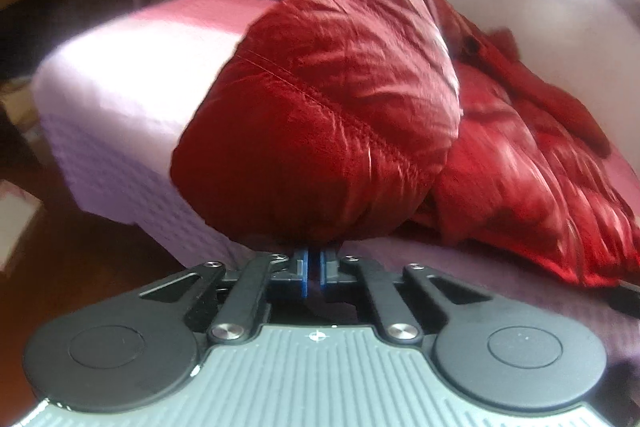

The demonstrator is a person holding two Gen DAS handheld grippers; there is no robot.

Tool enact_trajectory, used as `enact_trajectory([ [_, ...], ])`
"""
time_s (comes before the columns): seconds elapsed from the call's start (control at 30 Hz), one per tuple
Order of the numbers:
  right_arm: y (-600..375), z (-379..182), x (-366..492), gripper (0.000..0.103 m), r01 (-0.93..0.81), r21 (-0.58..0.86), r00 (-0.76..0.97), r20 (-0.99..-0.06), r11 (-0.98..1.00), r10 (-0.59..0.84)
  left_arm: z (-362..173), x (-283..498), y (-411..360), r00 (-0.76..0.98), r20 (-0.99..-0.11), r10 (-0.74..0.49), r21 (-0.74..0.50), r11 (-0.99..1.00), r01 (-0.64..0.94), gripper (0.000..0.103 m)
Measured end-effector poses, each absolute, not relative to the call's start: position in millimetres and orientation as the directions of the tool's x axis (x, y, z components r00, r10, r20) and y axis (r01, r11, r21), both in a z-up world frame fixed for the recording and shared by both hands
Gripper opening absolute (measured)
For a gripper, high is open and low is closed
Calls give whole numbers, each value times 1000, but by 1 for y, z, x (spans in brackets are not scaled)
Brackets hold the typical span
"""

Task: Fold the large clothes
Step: 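Grasp the jacket sleeve with the left gripper and lift it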

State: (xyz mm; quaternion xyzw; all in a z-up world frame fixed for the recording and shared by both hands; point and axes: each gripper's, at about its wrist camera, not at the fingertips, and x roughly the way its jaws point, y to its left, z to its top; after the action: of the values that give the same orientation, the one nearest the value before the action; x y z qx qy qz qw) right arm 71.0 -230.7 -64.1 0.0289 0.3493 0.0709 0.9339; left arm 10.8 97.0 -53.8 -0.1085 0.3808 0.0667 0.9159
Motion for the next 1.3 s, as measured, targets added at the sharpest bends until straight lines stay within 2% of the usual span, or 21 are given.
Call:
enact_trajectory([
  [0.1,-231,-63,71,103,-114,103,748,-646,988,153,-40,17,114,715,-694,80,-141,960,-243,4],
  [0.4,-234,-57,78,103,-109,130,757,-632,986,167,16,85,191,728,-572,378,-23,880,-475,0],
  [0.57,-232,-56,84,103,-104,134,758,-631,985,166,29,133,219,701,-538,467,30,842,-538,0],
  [0.7,-230,-55,89,103,-113,138,757,-629,984,175,30,121,233,752,-607,256,-149,893,-424,0],
  [0.73,-230,-55,90,103,-115,139,758,-628,984,177,27,110,231,754,-621,212,-184,897,-403,8],
  [0.77,-229,-56,92,103,-116,140,758,-627,983,179,25,101,231,760,-632,150,-239,896,-375,31],
  [0.8,-228,-57,93,103,-118,141,756,-628,983,181,20,91,235,764,-642,63,-315,887,-338,47],
  [0.83,-227,-58,95,103,-121,140,754,-631,983,183,14,80,238,766,-643,-19,-397,863,-312,74],
  [0.87,-226,-60,96,103,-122,137,750,-636,983,182,7,68,240,769,-635,-70,-460,835,-303,87],
  [0.9,-224,-62,98,103,-126,133,745,-642,983,182,-1,58,242,770,-628,-112,-512,805,-301,91],
  [1.0,-220,-66,99,103,-135,121,739,-649,983,181,-28,50,246,749,-612,-255,-646,707,-287,93],
  [1.1,-218,-70,99,103,-141,119,731,-657,983,185,-51,70,252,712,-621,-328,-695,650,-306,90],
  [1.17,-218,-70,99,103,-143,117,731,-657,983,185,-65,79,254,713,-597,-367,-734,608,-302,82],
  [1.23,-219,-70,99,103,-141,122,731,-656,982,186,-68,91,253,729,-584,-356,-735,613,-289,81],
  [1.3,-220,-70,100,103,-136,128,730,-658,982,187,-69,102,252,738,-584,-337,-727,623,-290,68],
])
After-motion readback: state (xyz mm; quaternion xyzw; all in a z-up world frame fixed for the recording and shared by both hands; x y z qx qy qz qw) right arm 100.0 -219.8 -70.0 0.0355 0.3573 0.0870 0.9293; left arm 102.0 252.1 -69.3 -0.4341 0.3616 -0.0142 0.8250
